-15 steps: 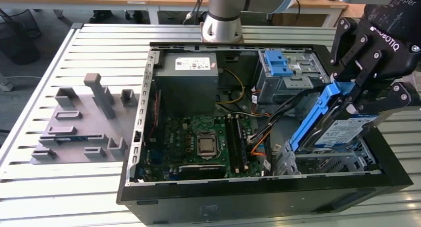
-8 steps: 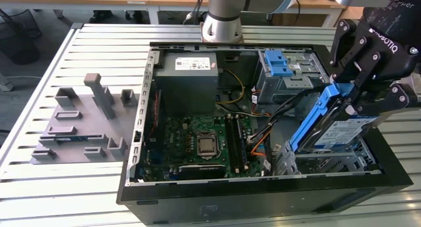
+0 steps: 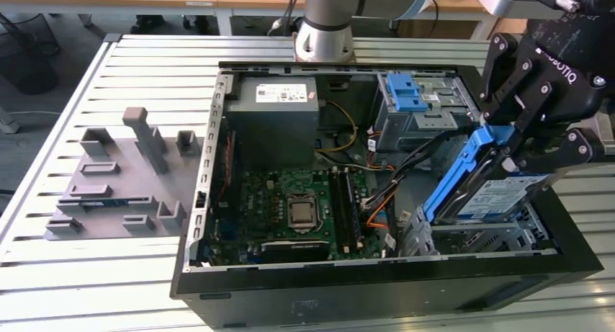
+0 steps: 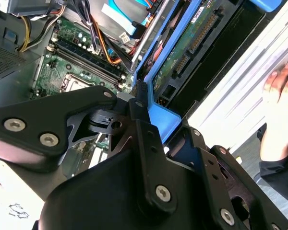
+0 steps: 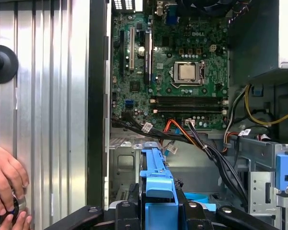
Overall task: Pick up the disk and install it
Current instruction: 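Insert the disk into the insertion slot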
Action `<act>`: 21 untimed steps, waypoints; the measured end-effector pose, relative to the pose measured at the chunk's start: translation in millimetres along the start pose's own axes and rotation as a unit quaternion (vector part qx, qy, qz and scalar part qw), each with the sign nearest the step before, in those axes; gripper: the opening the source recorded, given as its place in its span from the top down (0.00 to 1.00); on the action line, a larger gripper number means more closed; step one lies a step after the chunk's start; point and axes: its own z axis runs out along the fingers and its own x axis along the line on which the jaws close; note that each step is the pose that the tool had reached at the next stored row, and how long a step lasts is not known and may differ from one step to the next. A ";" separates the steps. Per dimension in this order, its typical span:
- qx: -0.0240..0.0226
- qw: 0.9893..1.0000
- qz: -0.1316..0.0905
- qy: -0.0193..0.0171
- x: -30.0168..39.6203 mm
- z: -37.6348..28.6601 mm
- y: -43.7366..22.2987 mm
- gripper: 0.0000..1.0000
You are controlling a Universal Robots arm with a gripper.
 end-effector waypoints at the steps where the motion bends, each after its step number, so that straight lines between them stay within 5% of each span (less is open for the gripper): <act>1: 0.000 1.000 0.000 0.000 0.1 0.6 0.0 0.64; 21: 0.000 1.000 0.000 0.000 1.6 13.6 -0.3 0.64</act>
